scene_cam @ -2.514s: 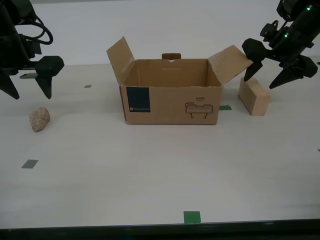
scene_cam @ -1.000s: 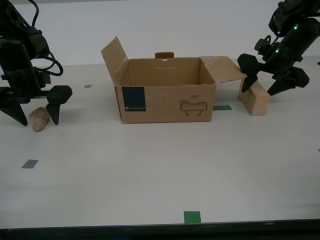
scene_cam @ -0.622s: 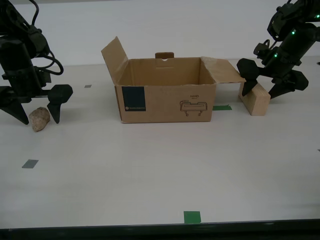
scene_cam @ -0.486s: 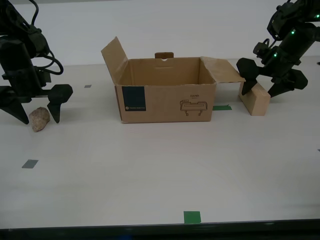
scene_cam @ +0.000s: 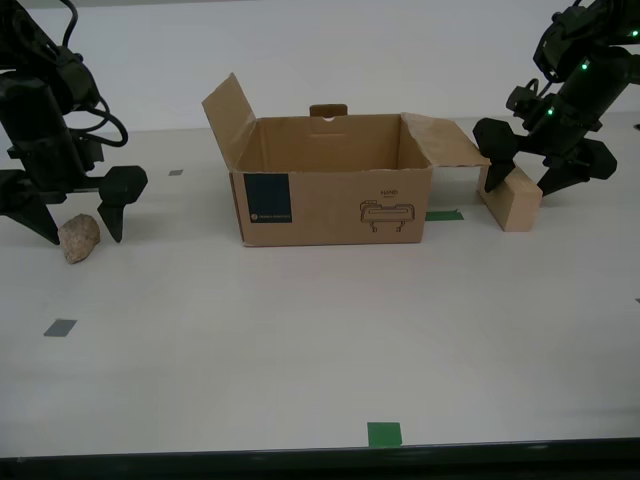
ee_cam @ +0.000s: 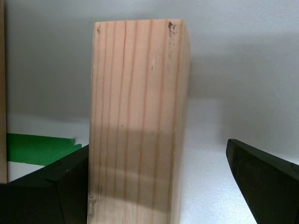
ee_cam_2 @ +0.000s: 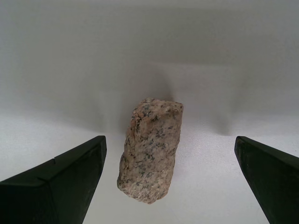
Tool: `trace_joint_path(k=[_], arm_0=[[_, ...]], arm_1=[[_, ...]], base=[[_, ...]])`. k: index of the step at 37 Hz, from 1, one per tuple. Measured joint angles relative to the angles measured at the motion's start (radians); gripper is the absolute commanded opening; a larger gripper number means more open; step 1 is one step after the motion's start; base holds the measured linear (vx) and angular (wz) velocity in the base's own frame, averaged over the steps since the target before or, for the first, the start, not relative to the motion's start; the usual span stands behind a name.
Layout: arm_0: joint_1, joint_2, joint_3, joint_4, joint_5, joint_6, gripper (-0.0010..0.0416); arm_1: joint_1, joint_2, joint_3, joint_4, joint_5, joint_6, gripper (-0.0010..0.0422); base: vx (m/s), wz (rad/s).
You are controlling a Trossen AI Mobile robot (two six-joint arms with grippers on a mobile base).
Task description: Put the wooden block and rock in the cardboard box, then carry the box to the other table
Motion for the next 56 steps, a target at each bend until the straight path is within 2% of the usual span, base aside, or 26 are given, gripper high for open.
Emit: trace_joint_path(k=[27,36,49,56], arm_0=[[0.002,0.000,0.000,0.002,0.001,-0.001,0.0281],[0.002,0.000,0.000,0.003,0.001,-0.001,0.0229],[0.003,-0.001,0.000,0.003,0.002,0.000,0.0138],[0.005,-0.001,0.000,0.003,0.002,0.000,0.0105]], arm_1=[[-0.001,0.000,-0.003,0.046,0.000,-0.001,0.0375],[-0.002,0.000,-0.003,0.049,0.000,-0.005,0.0374],[-0.002,0.000,-0.003,0.052,0.000,-0.005,0.0305],[-0.002,0.000,-0.003,0.051,0.000,-0.005,0.0267]], base=[[0.000,0.000],[0.000,0.000],[0.000,0.000],[0.000,0.000]])
